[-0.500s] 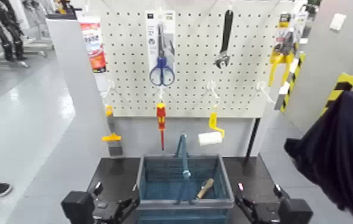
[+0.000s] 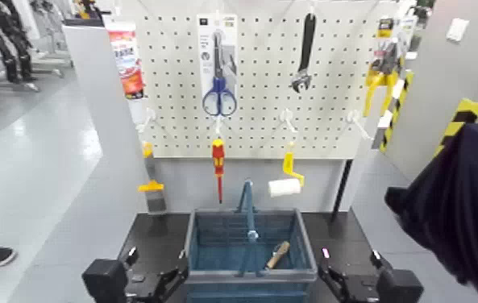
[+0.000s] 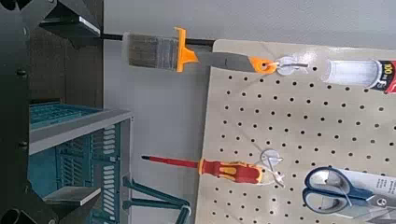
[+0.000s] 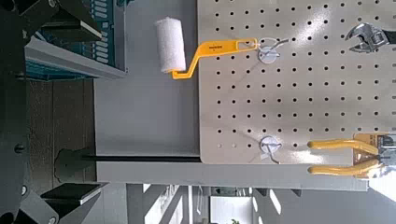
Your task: Put the yellow paint brush into the crate.
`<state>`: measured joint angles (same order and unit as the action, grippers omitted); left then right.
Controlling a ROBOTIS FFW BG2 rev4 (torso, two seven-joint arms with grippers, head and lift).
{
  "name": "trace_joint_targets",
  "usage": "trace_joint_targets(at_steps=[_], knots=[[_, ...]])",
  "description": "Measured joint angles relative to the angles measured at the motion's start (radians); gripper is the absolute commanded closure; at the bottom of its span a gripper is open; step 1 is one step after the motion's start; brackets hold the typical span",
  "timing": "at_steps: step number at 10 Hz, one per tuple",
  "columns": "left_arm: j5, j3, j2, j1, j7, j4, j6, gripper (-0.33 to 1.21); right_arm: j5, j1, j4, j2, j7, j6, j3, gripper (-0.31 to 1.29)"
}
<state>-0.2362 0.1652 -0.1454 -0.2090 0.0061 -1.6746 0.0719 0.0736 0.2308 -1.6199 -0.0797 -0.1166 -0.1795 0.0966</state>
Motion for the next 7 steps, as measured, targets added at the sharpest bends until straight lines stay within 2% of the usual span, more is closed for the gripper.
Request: trace_joint_targets(at_steps=[3,4,7], knots=[[-0.001,-0.016,0.004,-0.006,-0.006,-0.001,0.000,0.11,0.000,0.001,0.001,0.001,0.000,0.001,0.000,0.15],[-0.004,-0.035,0.006,-0.006,-0.036,-0.004,-0.009,0.11,0.000,0.000,0.001,0.001,0.000,0.002,0.001,0.15],[0.002,-0.129,0.021,0.025,-0.226,-0.010,-0.094,0.11,0.000,-0.001,0.002,0.001,0.000,0.007,0.003,0.15]])
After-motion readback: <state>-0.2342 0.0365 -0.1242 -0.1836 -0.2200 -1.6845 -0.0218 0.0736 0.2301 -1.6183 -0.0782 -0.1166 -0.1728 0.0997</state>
